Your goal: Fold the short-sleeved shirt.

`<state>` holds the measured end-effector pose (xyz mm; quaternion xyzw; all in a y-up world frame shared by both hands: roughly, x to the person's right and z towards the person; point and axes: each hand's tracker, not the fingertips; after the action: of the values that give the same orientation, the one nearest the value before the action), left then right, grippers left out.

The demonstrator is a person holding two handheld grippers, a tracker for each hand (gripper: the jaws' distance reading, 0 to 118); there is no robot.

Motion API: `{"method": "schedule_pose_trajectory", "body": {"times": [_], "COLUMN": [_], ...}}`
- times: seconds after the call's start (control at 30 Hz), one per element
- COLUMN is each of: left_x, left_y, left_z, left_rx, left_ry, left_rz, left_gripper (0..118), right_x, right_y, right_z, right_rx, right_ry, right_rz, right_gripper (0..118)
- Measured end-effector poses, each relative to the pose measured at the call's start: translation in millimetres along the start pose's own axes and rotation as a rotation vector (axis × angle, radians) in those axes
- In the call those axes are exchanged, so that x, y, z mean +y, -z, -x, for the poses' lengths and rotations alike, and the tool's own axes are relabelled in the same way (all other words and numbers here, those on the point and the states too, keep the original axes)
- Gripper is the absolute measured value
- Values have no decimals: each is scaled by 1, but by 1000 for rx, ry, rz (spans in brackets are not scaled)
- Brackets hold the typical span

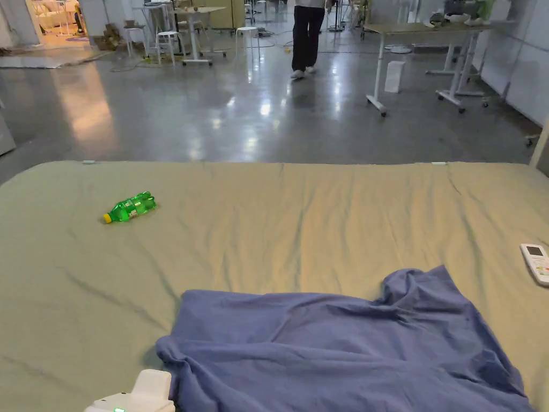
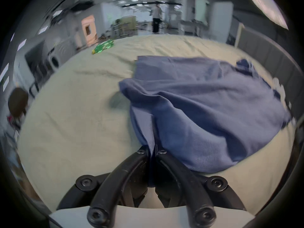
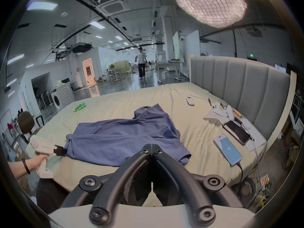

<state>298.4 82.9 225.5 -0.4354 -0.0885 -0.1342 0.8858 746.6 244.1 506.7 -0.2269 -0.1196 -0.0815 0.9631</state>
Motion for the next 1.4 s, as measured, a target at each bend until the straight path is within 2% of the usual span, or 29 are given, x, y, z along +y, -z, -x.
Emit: {"method": "schedule_pose_trajectory", "body": {"times": [0.03,0.07,0.1,0.13,0.2,0.23,0.3,0.37,0.43,0.47,0.5,0.57,0.6,0.63,0.67,0.7,0.77,0.83,0.87,0.9,0.97,1.0,1.1,1.23,1.33,1.37,1.4], "left_x": [1,9,12,14,18,19,21,29,30,25,24,23,23,22,21,20,19,18,12,8,7,4,-9,-46,-77,-87,-96], "left_y": [3,-6,-6,-6,-11,-12,-13,-26,-28,-15,-13,-13,-13,-12,-12,-12,-15,-18,-16,-24,-44,-56,-91,-133,-147,-144,-140], "left_z": [-3,-11,-10,-7,-4,-2,0,-4,-5,7,10,11,12,13,14,15,15,22,33,40,52,58,74,71,66,64,62], "left_rx": [9,10,3,-2,-25,-30,-49,-64,-69,-74,-77,-81,-83,-85,-87,-89,-95,-121,-151,-152,-125,-150,-144,-139,-154,-163,-154], "left_ry": [41,50,28,8,-40,-38,-37,-58,-68,-72,-78,-92,-98,-105,-109,-112,-117,-123,-118,-131,-173,-209,-300,-235,-236,-234,-229], "left_rz": [10,28,32,39,56,58,68,80,80,78,74,65,61,56,52,49,41,23,-54,-114,-124,-158,-180,-149,-101,-40,-63], "left_gripper": [7,7,7,7,7,7,7,7,7,7,7,7,7,7,7,7,7,5,5,5,5,5,5,5,5,5,5], "right_x": [1,2,1,0,-5,-8,-17,-28,-38,-44,-51,-64,-66,-64,-62,-60,-58,-56,-54,-51,-41,-35,-29,-39,-51,-58,-65], "right_y": [6,16,28,41,81,96,125,151,176,190,200,213,211,204,201,201,201,205,205,198,183,173,143,102,79,75,74], "right_z": [-5,-11,-21,-28,-44,-51,-64,-77,-84,-86,-88,-90,-87,-79,-75,-72,-65,-65,-67,-62,-61,-58,-58,-59,-60,-60,-60], "right_rx": [-6,-7,-8,-11,-30,-31,-57,-31,-73,-134,-165,-147,-138,-158,-140,-108,-162,-153,-153,-164,-175,-218,-208,-224,-213,-207,-214], "right_ry": [11,13,18,26,76,123,222,260,228,187,170,180,169,92,61,55,-13,-20,-22,-19,-13,-36,41,41,44,24,9], "right_rz": [3,5,4,14,114,137,186,209,241,264,306,389,358,306,308,310,300,311,317,309,270,255,190,186,222,251,273], "right_gripper": [18,40,40,46,76,78,77,77,77,76,69,45,44,38,19,9,9,8,8,8,8,8,8,8,8,8,8]}}
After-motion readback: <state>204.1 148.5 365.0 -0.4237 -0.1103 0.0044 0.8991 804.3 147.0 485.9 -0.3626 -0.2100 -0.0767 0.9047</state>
